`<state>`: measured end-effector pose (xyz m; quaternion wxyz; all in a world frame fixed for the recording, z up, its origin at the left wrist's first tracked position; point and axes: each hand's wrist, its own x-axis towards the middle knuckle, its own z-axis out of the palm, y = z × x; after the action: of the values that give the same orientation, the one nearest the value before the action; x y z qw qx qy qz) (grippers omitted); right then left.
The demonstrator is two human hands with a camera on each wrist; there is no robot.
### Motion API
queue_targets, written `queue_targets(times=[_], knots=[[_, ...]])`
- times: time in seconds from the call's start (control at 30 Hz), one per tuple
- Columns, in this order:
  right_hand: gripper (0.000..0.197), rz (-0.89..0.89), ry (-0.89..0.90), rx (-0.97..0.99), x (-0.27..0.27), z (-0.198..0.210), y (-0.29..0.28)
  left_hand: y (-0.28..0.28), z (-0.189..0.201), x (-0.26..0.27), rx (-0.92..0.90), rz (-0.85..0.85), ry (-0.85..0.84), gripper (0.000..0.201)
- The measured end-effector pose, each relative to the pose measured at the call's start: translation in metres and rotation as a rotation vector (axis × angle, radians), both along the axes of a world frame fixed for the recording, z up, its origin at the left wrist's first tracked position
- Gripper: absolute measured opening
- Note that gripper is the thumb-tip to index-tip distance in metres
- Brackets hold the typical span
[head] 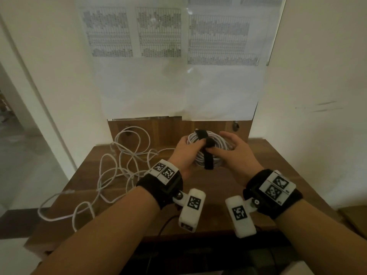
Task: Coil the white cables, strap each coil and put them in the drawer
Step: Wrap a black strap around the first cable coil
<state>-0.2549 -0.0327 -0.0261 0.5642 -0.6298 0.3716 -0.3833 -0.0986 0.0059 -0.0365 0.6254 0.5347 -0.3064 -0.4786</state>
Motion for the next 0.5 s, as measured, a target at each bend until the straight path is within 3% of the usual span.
queue_targets(times=[0.07,0.13,0.23,0.37,0.5], knots=[[0.085,-0.028,-0.013,0.06,-0.01,-0.004,-0.011,-0.014,-0.001,-0.004,0.071,-0.143,0.012,0.09],[0.077,-0.067,-0.008,0.104,-0.019,-0.009,-0.026,-0.03,-0.005,-0.006,0.157,-0.23,0.048,0.095],[0.059,-0.118,0.011,0.168,-0.031,-0.019,-0.053,-0.057,-0.014,-0.015,0.202,-0.247,0.06,0.076],[0.052,-0.167,0.072,0.241,-0.042,-0.03,-0.094,-0.093,-0.03,-0.04,0.232,-0.134,0.114,0.05],[0.046,-0.215,0.13,0.233,-0.044,-0.044,-0.124,-0.13,-0.038,-0.054,0.405,-0.09,-0.004,0.058]])
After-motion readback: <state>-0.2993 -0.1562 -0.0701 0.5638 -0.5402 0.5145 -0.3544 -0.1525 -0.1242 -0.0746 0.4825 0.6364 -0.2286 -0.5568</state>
